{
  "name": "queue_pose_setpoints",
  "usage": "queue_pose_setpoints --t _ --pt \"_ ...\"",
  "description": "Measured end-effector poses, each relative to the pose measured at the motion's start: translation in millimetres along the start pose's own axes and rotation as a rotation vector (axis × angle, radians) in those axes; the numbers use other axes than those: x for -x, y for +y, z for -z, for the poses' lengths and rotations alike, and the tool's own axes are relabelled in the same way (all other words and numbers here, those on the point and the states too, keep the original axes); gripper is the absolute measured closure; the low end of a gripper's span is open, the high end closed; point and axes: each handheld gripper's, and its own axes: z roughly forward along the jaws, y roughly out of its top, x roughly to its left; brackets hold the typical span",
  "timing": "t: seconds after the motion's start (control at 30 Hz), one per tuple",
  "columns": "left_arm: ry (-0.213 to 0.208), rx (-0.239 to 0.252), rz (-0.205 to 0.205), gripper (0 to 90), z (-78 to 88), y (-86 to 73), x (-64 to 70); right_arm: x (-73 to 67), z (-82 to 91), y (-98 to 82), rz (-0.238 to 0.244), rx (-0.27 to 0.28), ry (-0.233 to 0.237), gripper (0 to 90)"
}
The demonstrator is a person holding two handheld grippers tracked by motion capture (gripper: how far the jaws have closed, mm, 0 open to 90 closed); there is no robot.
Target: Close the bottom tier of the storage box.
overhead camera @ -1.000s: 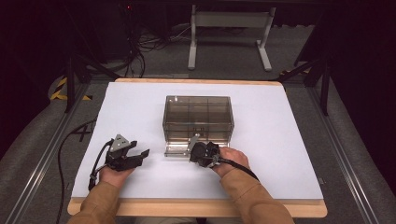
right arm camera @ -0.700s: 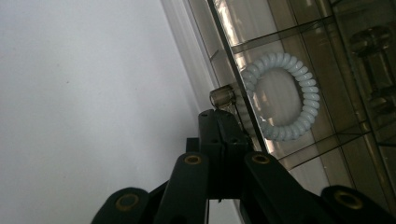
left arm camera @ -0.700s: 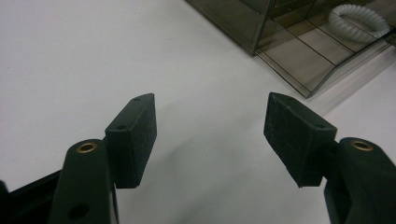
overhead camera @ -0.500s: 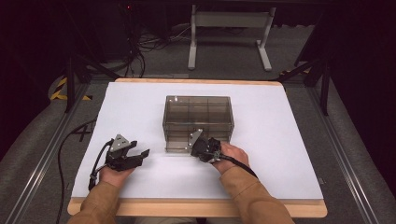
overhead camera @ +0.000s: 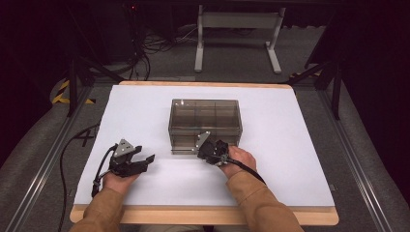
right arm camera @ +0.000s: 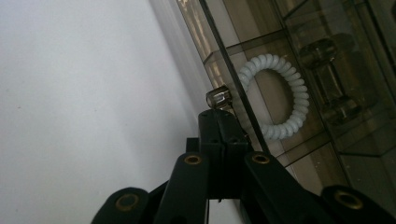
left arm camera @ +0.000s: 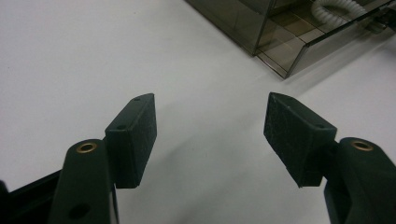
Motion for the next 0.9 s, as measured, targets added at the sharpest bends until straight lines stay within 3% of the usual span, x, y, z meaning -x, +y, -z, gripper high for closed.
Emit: queue_pose_setpoints --t 0.17,0.9 --pt "0.002 0.002 0.000 35.3 -0.1 -0.1 0.1 1.8 -2.0 1.2 -0.003 0.002 -0.034 90.0" --pt "-0.001 0.001 -0.001 35.4 0.2 0.1 0.0 12.5 -9.0 2.2 -0.049 0.040 -0.088 90.0"
